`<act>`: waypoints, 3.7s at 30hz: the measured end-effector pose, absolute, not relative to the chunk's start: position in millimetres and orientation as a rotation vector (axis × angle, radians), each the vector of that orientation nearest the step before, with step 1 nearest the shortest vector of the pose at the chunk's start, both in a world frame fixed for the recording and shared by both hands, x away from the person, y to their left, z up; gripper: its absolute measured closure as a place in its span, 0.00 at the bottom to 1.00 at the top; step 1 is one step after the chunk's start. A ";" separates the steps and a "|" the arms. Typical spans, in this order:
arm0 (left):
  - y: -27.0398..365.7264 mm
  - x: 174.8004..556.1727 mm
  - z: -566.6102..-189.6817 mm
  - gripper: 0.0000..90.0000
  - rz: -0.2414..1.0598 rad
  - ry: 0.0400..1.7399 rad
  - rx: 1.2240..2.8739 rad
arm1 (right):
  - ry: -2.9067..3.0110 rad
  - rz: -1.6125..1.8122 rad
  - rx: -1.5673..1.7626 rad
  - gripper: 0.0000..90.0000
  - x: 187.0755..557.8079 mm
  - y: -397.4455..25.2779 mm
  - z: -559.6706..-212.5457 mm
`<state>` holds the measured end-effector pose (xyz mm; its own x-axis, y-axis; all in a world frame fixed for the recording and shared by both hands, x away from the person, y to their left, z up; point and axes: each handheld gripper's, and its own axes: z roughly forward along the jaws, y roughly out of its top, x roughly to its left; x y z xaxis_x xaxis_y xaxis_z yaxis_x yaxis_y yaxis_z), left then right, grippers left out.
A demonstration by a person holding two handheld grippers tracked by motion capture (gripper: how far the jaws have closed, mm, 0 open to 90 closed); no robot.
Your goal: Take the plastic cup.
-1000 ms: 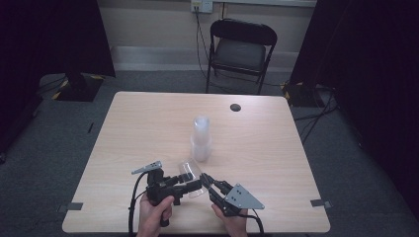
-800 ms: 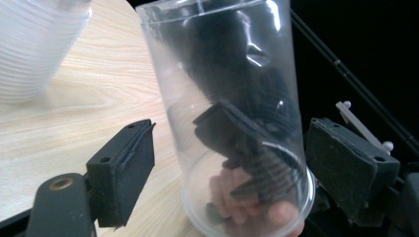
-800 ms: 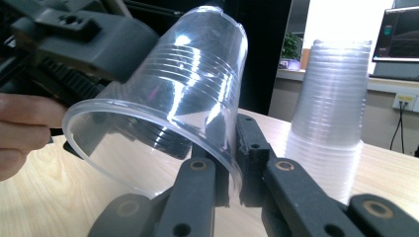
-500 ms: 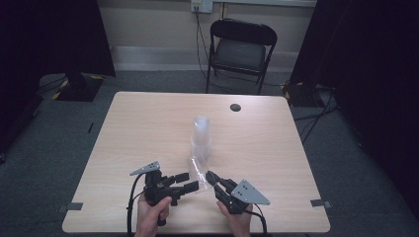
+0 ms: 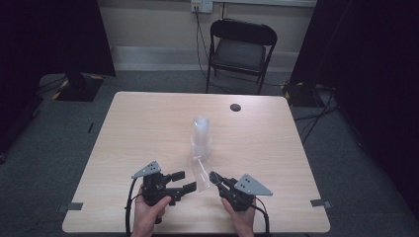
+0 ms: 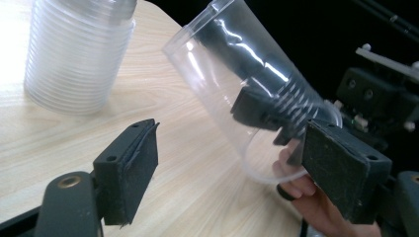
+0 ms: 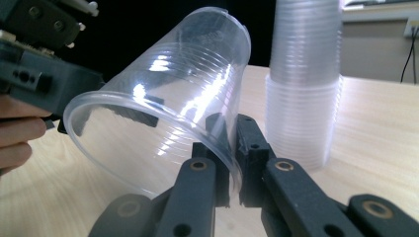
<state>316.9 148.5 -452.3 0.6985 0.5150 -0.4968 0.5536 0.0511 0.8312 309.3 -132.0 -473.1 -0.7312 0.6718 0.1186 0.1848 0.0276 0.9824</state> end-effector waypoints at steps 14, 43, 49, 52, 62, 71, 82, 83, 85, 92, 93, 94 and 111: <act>144.8 315.3 -451.2 0.24 0.224 0.823 1.698 | 2.089 1.643 0.962 0.95 321.1 -142.8 -454.8; 146.2 316.0 -456.1 0.18 0.411 0.602 1.899 | 2.485 1.462 1.022 0.95 341.4 -134.5 -431.3; 142.7 315.0 -455.4 0.18 0.430 0.546 1.913 | 2.570 1.376 1.027 0.95 345.2 -128.3 -432.5; 142.1 313.9 -454.0 0.17 0.460 0.504 1.937 | 2.603 1.349 1.027 0.95 346.4 -125.5 -432.0; 140.1 311.0 -451.7 0.18 0.493 0.316 1.968 | 2.748 1.251 0.993 0.95 351.5 -115.0 -434.5; 133.5 310.8 -459.5 0.16 0.445 0.247 2.013 | 2.776 1.238 0.980 0.95 352.9 -111.5 -436.2; 110.7 309.2 -471.5 0.17 0.498 0.281 2.079 | 2.758 1.304 1.009 0.96 355.0 -109.2 -435.7; 110.0 309.1 -471.9 0.17 0.504 0.288 2.075 | 2.758 1.301 1.010 0.96 355.1 -108.6 -435.6; 109.5 309.1 -472.5 0.17 0.513 0.298 2.068 | 2.756 1.308 1.022 0.96 355.7 -108.2 -435.7; 106.5 308.3 -473.0 0.18 0.539 0.316 2.035 | 2.733 1.318 1.051 0.96 357.1 -105.9 -433.3; 106.3 307.8 -472.7 0.18 0.543 0.317 2.042 | 2.730 1.325 1.052 0.96 357.1 -105.2 -433.1; 105.2 307.3 -473.4 0.18 0.539 0.321 2.031 | 2.730 1.329 1.055 0.96 357.0 -104.2 -433.3; 95.3 299.4 -474.4 0.28 0.572 0.308 2.000 | 2.795 1.181 1.090 0.94 359.7 -84.9 -439.8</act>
<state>299.4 95.3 -474.4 0.8562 0.4444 0.2634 -0.0241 -0.4750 0.8796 359.7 -84.9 -439.8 -0.7683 0.5552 0.3187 0.6154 0.5036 0.6063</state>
